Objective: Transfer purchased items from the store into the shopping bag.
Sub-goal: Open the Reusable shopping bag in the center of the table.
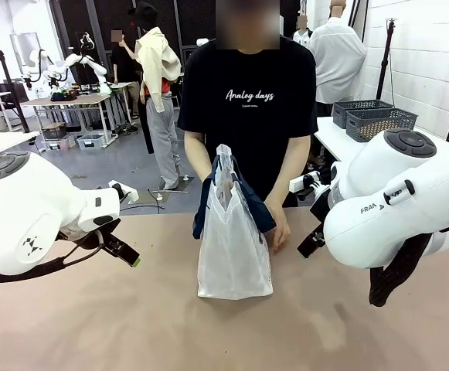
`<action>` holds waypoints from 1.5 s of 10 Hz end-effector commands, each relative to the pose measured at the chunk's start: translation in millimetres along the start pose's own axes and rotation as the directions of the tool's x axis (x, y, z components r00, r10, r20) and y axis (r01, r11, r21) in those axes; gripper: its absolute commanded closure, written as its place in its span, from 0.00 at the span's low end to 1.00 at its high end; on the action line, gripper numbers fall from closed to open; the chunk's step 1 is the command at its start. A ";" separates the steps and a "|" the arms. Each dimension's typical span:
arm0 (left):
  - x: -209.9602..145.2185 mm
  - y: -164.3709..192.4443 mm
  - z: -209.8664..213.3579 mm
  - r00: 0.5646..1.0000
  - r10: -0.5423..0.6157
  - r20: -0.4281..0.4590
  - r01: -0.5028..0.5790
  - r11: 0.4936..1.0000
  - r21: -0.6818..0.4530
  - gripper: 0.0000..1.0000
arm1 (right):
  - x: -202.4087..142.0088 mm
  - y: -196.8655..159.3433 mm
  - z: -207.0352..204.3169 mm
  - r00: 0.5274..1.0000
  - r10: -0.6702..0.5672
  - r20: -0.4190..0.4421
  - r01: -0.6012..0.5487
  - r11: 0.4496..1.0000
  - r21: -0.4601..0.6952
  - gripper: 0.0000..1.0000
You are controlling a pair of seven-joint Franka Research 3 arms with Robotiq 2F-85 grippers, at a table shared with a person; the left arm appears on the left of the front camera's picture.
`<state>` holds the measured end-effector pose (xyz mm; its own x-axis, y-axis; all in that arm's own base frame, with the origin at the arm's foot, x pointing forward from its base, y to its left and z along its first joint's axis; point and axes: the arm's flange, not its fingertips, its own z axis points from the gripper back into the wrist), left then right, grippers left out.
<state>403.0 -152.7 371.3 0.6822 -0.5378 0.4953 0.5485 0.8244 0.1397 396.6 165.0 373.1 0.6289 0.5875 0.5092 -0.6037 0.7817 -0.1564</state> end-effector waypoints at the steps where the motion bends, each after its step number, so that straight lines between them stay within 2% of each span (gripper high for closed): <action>1: -0.4 1.4 0.0 1.000 0.003 0.000 -0.003 1.000 0.000 0.00 | 0.2 0.8 -0.1 1.000 0.002 0.000 -0.002 1.000 -0.001 0.00; 5: 0.0 0.0 0.0 1.000 0.000 0.000 0.000 1.000 0.000 0.00 | 0.0 0.0 0.0 1.000 0.000 0.000 0.000 1.000 0.000 0.00; 6: 5.6 -2.3 7.8 0.999 -0.002 -0.032 -0.002 0.993 -0.122 0.00 | 5.0 2.0 4.5 1.000 0.004 0.000 -0.004 0.998 0.069 0.00; 7: 9.7 -4.2 15.9 0.998 -0.017 -0.065 0.004 0.979 -0.206 0.00 | 8.5 3.2 10.3 1.000 0.017 -0.007 -0.016 0.994 0.111 0.00; 9: 19.5 -5.3 33.0 0.996 0.026 -0.088 -0.055 0.939 -0.340 0.00 | 17.7 -2.8 26.2 1.000 -0.016 -0.008 0.017 0.977 0.211 0.00; 11: 35.6 -11.1 49.1 0.990 0.118 -0.075 -0.134 0.952 -0.275 0.00 | 35.2 -6.5 46.9 1.000 -0.024 -0.009 0.025 0.981 0.193 0.00; 15: 69.0 -26.8 77.8 0.996 0.086 0.013 -0.080 0.966 -0.247 0.00 | 84.1 -18.3 91.6 1.000 0.019 0.006 -0.020 0.986 0.168 0.00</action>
<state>398.7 -194.2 466.5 0.7325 -0.4588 0.5030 0.5933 0.7925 -0.1412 410.8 179.4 490.9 0.6169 0.5833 0.5285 -0.6866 0.7271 -0.0010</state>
